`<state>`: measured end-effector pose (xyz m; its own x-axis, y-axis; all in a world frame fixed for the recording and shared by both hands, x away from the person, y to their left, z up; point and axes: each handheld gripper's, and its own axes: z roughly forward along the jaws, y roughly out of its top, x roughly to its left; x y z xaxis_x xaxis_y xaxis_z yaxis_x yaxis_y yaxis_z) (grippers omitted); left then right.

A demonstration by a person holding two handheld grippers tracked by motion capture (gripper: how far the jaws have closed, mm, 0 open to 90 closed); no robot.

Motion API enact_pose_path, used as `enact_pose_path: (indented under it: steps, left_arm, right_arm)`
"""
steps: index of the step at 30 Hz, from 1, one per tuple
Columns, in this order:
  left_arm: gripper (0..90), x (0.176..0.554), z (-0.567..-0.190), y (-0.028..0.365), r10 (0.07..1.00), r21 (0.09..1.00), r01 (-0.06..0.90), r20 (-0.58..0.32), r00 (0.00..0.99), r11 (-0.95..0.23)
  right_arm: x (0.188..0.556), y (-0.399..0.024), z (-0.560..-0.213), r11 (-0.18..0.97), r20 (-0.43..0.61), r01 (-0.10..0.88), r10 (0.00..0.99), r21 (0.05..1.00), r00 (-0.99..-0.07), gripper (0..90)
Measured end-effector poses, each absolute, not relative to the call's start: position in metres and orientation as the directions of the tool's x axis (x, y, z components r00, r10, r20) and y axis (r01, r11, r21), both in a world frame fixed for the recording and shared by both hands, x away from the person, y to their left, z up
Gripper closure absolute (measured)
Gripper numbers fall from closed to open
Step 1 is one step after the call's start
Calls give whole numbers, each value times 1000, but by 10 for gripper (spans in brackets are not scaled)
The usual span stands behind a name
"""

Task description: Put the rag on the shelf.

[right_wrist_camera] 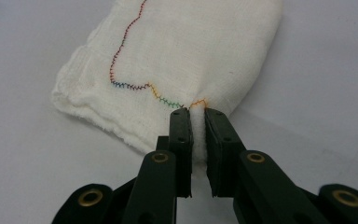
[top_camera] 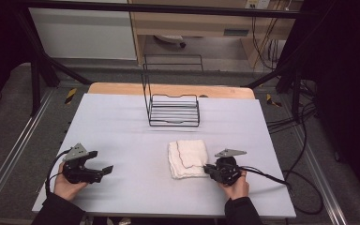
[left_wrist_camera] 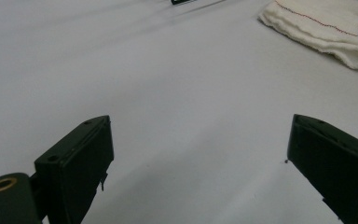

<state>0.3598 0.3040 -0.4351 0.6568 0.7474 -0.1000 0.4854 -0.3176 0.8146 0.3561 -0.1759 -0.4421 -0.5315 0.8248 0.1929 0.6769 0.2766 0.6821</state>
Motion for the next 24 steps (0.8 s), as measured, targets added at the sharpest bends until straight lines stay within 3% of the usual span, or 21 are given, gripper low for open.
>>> enact_pose_path:
  steps: [4, 11, 13, 19, 24]
  left_arm:
    - [69, 360, -433, 299, 747, 811, 490, -101, 657, -321]
    - [66, 361, -430, 287, 747, 804, 501, -111, 655, -320]
    - [66, 362, -429, 284, 748, 805, 501, -112, 655, -318]
    - [66, 366, -425, 270, 739, 804, 498, -113, 664, -324]
    - [64, 370, -420, 255, 731, 803, 492, -108, 674, -335]
  right_arm:
    - [356, -179, -443, 317, 148, 609, 793, 727, -590, 594]
    - [363, -194, -437, 274, 161, 554, 775, 786, -612, 353]
    - [364, -196, -437, 273, 159, 546, 771, 792, -617, 332]
    - [371, -207, -440, 275, 140, 520, 769, 809, -624, 159]
    - [374, -211, -441, 262, 160, 529, 765, 807, -624, 91]
